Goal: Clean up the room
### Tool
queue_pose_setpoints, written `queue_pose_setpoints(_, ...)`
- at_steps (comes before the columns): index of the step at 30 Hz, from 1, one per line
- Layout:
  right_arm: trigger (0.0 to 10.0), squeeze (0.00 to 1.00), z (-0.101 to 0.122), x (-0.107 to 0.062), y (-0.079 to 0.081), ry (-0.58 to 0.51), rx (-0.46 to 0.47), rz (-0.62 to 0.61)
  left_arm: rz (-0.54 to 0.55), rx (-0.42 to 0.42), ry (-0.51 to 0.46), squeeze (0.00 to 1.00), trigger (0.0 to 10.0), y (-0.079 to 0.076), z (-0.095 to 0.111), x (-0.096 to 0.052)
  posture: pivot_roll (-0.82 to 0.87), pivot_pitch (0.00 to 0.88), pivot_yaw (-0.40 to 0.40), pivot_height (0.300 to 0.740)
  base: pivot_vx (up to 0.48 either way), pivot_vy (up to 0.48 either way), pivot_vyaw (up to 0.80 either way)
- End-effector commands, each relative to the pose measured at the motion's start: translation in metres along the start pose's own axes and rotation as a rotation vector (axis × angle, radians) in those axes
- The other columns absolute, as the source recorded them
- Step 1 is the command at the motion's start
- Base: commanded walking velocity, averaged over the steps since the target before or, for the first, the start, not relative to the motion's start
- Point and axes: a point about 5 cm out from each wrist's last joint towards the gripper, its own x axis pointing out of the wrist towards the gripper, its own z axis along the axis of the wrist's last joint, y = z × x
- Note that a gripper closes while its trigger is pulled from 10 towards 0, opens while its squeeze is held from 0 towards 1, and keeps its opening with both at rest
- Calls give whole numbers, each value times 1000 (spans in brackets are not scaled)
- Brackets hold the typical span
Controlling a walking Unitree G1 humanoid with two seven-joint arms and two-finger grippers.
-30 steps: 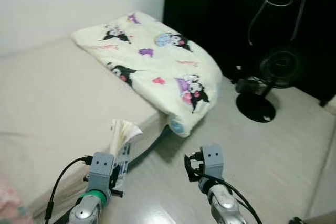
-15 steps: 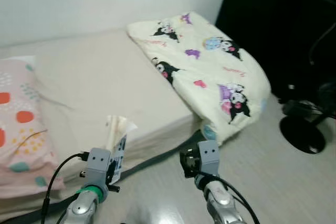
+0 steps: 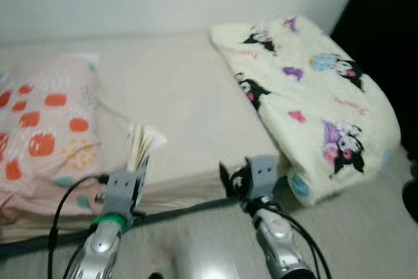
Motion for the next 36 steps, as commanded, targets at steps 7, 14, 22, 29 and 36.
queue_pose_setpoints(7, 10000, 0, 35, 17, 3, -105, 69, -25, 68, -2, -106, 75, 10000, 17, 29, 11, 37, 77, -32, 740, 436, 0, 290)
queue_pose_setpoints(14, 10000, 0, 35, 15, 0, -102, 64, -46, 69, -4, -120, 78, 10000, 18, 35, 13, 37, 77, -32, 740, 450, 0, 0)
queue_pose_setpoints(22, 10000, 0, 33, 11, -9, -80, 41, -109, 22, -10, -138, 90, 10000, 13, 42, 15, 35, 79, -31, 740, 450, 0, 0)
queue_pose_setpoints(29, 10000, 0, 29, 9, -19, -40, 15, -174, -56, -17, -148, 51, 10000, 6, 47, 15, 31, 80, -25, 740, 369, 0, 0)
queue_pose_setpoints(36, 10000, 0, 25, 6, -21, -18, 5, -185, -167, 61, -140, 35, 10000, -3, 46, 12, 31, 81, -24, 740, 0, 0, 0)
